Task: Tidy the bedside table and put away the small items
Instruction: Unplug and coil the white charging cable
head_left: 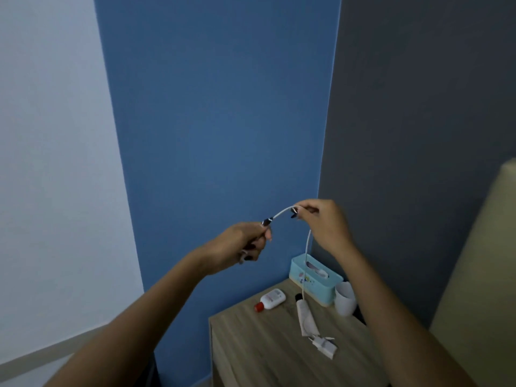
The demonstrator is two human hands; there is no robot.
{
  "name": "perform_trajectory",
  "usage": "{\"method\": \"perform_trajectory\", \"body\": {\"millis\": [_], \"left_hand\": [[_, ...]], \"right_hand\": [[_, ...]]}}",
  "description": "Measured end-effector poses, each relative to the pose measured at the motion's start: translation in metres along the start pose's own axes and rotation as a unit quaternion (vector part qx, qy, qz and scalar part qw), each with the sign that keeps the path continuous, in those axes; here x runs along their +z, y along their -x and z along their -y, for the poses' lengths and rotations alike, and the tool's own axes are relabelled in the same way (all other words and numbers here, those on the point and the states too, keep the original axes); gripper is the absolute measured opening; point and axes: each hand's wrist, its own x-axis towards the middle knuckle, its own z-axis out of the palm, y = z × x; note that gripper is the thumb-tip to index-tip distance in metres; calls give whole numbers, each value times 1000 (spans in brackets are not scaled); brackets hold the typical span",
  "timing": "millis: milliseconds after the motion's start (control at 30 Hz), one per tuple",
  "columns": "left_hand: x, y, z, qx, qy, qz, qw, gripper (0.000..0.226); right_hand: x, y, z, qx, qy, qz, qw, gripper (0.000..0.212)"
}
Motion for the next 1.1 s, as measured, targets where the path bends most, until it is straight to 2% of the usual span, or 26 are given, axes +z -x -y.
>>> {"method": "perform_trajectory", "body": {"millis": [67,167,233,333,433,533,767,833,900,967,1033,1100], "left_hand": [[10,-4,-8,23,109,4,994,31],[20,-13,-19,72,265,-27,961,27],[22,-22,-24,100,305,-55,945,26],[18,-33,-22,128,293,-101,942,26],[3,-35,-12,142,227,-150,952,27],[-18,-34,-1,146,149,-181,961,26],[-53,-27,5,138,-73,-188,970,26],[-54,-21,5,130,-185,-168,960,26],[-52,-19,9,139,-332,-147,922,34],[-47,-16,14,127,-443,-129,878,31],[-41,-12,17,77,-470,-123,871,22],[-35,-8,18,15,-432,-121,894,29]], "right_hand": [[16,-2,3,29,-34,-25,999,16],[45,8,15,36,-40,-27,998,28],[63,21,26,50,-5,11,999,31],[88,42,35,72,-44,57,995,27],[106,58,31,57,-69,99,991,17],[110,72,28,59,-57,126,989,20],[92,78,14,49,3,142,989,21],[83,74,12,39,35,134,990,20],[74,66,10,23,76,116,990,20],[67,58,9,0,119,100,988,21],[59,50,8,-16,145,89,985,23],[49,44,8,-23,147,70,986,22]]}}
